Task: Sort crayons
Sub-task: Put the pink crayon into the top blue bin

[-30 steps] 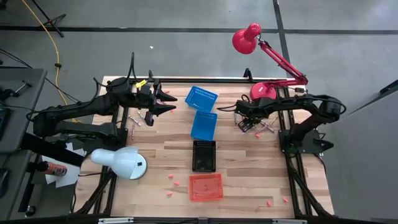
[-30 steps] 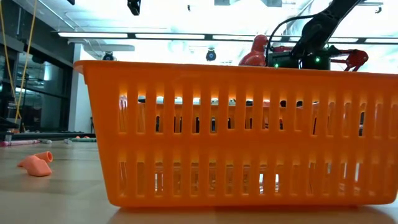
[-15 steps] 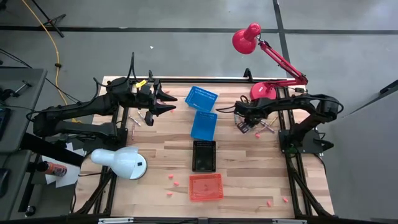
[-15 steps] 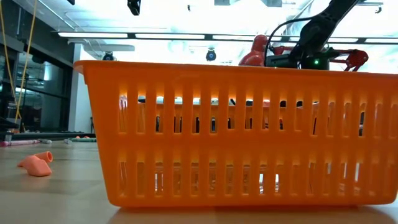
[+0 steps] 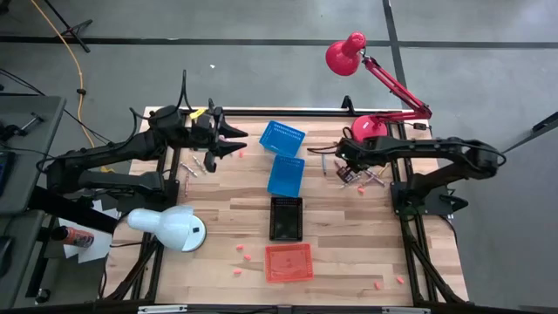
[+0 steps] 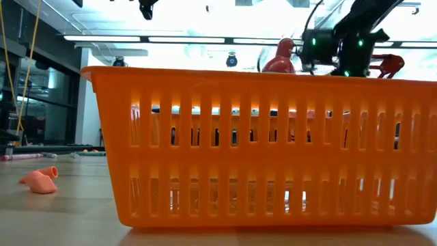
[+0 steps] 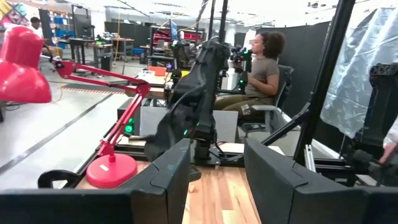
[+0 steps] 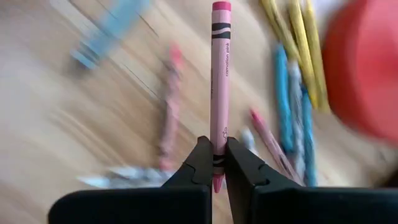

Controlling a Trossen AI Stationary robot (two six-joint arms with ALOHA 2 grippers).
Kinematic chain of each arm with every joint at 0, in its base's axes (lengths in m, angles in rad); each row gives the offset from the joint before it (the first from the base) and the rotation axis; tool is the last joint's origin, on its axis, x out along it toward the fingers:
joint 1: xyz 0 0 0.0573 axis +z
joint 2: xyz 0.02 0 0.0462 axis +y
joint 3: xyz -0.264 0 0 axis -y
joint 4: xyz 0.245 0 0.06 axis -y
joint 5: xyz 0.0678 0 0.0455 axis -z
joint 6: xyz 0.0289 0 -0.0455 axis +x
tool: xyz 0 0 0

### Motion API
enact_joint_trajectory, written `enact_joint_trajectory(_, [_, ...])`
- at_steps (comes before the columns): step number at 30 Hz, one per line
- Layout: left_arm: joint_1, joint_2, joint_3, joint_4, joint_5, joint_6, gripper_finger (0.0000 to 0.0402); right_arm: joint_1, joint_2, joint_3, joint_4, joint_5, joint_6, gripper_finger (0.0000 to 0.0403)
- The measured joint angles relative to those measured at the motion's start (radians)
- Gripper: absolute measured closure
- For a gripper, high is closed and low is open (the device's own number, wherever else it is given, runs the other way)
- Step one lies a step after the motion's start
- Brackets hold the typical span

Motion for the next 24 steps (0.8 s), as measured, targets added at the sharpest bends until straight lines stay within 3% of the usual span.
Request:
enact_joint_trajectory(7, [0.030, 0.000, 0.000, -0.028, -0.004, 0.018, 0.0261, 0.057, -0.036, 0.000, 0.451, -0.078, -0.154, 0.0397])
enact_joint_trajectory(15, [0.034, 0.039, -0.050, 0.029, -0.062, 0.079, 0.0261, 0.075, 0.039, 0.001, 1.050, -0.234, -0.331, 0.0396])
enact_joint_trajectory(19, [0.034, 0.074, -0.110, 0.161, -0.061, 0.080, 0.0261, 0.075, 0.062, 0.002, 1.209, -0.310, -0.358, 0.0396])
enact_joint_trajectory(24, [0.034, 0.112, -0.157, 0.297, -0.061, 0.072, 0.0261, 0.075, 0.067, 0.002, 1.246, -0.353, -0.352, 0.0396])
